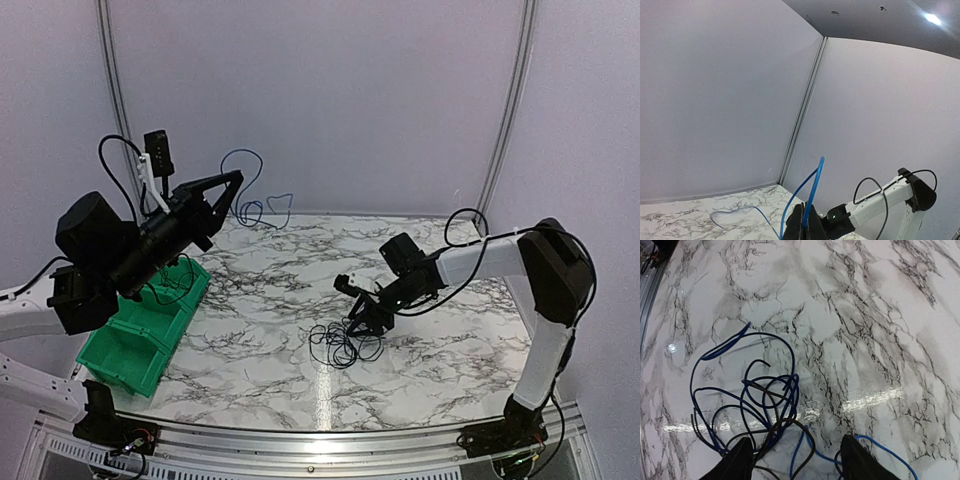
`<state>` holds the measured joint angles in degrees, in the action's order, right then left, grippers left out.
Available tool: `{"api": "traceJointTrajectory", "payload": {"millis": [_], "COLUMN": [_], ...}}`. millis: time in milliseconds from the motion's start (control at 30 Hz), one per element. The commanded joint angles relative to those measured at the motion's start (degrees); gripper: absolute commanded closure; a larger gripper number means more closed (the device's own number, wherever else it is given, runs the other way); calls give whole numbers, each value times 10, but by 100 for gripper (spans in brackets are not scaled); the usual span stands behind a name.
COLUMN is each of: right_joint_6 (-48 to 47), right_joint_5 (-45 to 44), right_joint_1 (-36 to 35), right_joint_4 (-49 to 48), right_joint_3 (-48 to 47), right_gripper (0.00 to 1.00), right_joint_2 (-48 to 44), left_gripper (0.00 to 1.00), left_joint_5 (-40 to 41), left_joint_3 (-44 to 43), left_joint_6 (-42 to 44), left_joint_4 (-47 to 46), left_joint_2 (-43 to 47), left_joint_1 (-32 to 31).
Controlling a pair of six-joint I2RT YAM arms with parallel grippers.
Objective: Untangle the cables
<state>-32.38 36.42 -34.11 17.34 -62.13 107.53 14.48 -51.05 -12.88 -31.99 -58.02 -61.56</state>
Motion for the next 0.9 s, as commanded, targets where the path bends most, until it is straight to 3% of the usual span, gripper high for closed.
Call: {"api": "traceJointTrajectory", "payload": {"millis": [0, 133, 367, 867], "right_joint_6": [-5, -38, -64, -49], "right_joint_5": [42, 30, -25, 2], "right_joint_1": [10, 1, -41, -81], "right_joint_4": [39, 80, 102, 51], "right_joint_3": [-40, -37, -37, -67], "right_gripper": [35, 26, 22, 18], "right_joint_2": [-103, -194, -312, -279], "left_gripper": [100, 100, 100, 100], "left_joint_5": [8, 7, -15, -79], "left_joint_3": [22, 33, 34, -12], "left_joint_6": [-15, -25, -49, -111], "left_joint_4": [32, 31, 27, -21], "left_joint_2": [-5, -18, -62, -138], "left_joint_1": [-2, -2, -2, -2]}}
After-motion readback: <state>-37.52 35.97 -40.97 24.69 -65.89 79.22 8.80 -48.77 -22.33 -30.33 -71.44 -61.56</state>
